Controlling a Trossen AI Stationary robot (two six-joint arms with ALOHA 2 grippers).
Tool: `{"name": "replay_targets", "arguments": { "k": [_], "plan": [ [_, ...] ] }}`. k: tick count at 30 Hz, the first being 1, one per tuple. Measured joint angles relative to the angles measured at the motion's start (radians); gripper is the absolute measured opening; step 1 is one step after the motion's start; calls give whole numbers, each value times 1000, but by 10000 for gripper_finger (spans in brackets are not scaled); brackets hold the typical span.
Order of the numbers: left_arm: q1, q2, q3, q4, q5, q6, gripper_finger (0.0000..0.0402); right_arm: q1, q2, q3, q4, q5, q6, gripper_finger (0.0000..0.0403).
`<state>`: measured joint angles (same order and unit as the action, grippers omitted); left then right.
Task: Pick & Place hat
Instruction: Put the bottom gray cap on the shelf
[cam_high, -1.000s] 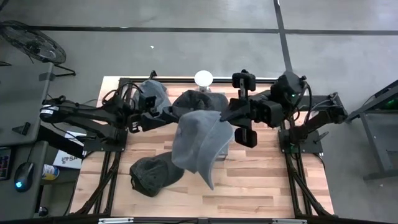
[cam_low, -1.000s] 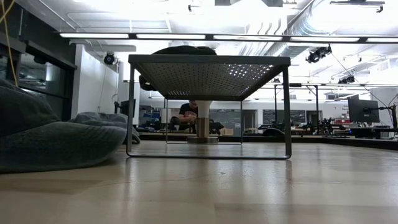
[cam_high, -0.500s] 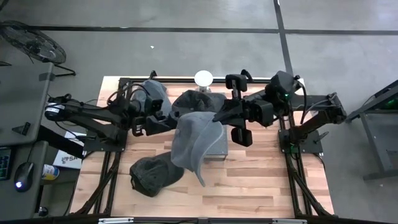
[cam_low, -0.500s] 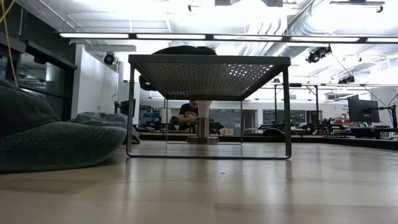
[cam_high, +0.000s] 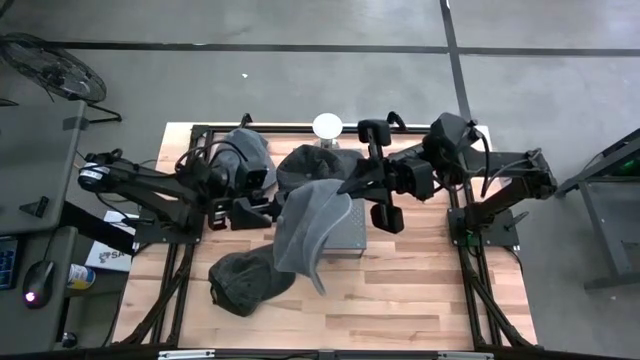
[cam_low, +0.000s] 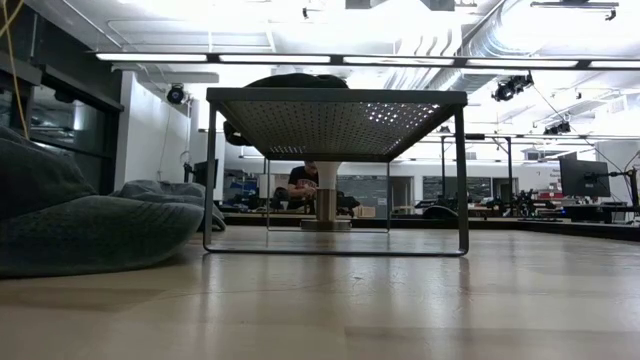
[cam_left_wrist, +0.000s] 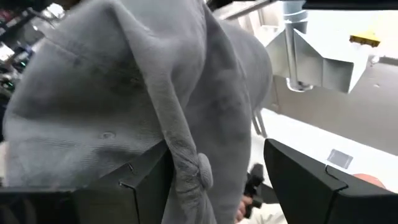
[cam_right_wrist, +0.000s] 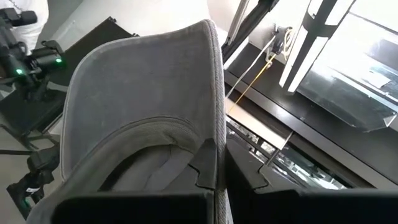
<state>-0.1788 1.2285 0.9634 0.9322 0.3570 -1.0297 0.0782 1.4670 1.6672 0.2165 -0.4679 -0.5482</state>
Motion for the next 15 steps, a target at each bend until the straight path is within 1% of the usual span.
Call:
{"name": "replay_targets", "arguments": {
  "k": [6, 9, 12, 15],
  "plan": [
    [-27, 0, 0, -72, -34, 1, 245, -12, 0, 0, 0, -3, 1, 4],
    [-25, 0, 1, -65, -55, 3, 239, -14, 0, 0, -5, -10, 14, 4],
    [-24, 0, 1, -68, -67, 3, 216, -14, 0, 0, -10, -10, 14, 4],
    [-25, 0, 1, -68, -54, 3, 181, -13, 0, 0, -10, -10, 13, 4]
  ]
}}
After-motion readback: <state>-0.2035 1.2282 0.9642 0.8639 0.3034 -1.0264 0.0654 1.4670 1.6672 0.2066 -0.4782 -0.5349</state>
